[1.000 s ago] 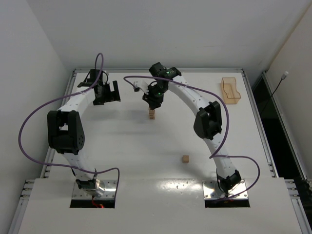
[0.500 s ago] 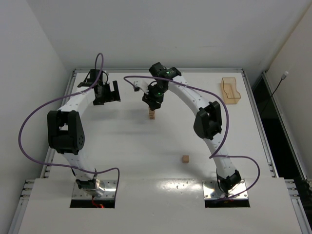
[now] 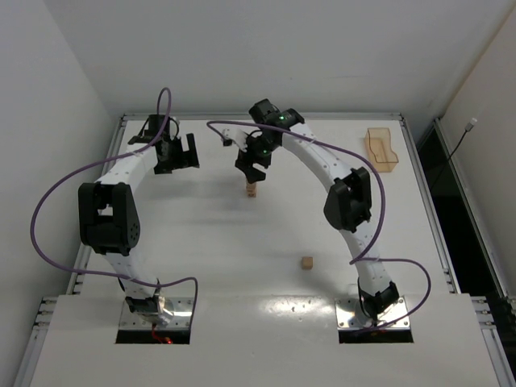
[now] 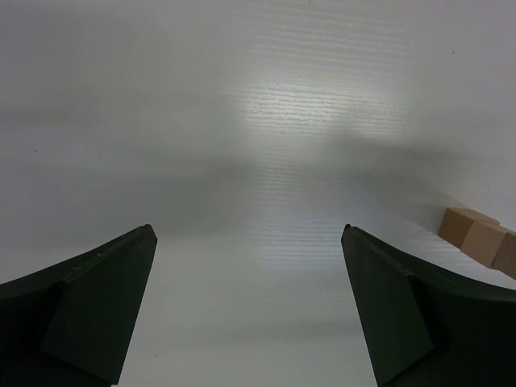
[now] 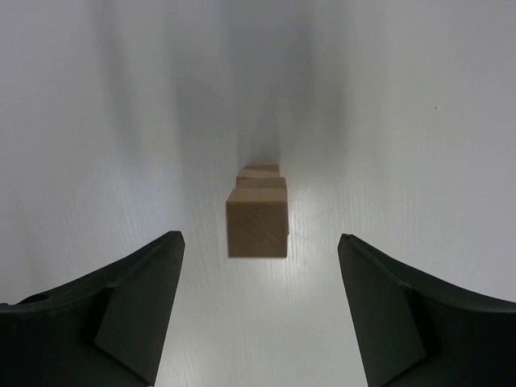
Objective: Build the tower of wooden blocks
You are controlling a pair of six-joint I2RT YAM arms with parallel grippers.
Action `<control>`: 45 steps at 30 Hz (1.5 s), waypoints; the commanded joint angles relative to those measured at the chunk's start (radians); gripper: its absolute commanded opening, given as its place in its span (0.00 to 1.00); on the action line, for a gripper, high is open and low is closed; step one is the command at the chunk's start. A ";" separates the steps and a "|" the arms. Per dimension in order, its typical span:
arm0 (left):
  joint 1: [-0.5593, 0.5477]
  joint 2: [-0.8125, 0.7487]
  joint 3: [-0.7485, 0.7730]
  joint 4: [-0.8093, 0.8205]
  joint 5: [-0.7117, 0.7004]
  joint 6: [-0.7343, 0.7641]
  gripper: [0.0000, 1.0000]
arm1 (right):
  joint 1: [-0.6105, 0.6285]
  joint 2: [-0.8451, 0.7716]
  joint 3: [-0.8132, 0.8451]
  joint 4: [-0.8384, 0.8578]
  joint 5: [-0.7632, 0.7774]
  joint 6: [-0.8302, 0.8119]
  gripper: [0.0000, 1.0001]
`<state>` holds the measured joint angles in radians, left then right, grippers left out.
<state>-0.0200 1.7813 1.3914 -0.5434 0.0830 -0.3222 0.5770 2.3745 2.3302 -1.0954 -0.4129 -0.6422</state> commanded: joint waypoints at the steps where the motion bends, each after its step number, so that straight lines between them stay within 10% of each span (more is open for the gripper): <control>1: 0.008 -0.039 0.000 0.025 0.012 0.008 1.00 | -0.015 -0.241 -0.069 0.051 -0.058 0.024 0.75; 17: 0.008 -0.100 -0.038 0.025 -0.006 0.026 1.00 | -0.065 -1.061 -1.351 0.187 -0.112 0.027 0.63; 45: 0.008 -0.092 -0.020 0.034 -0.037 0.037 1.00 | 0.155 -0.954 -1.477 0.200 -0.026 -0.073 0.58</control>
<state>-0.0200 1.7126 1.3502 -0.5320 0.0517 -0.2955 0.7059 1.3857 0.7986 -0.8509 -0.3958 -0.6819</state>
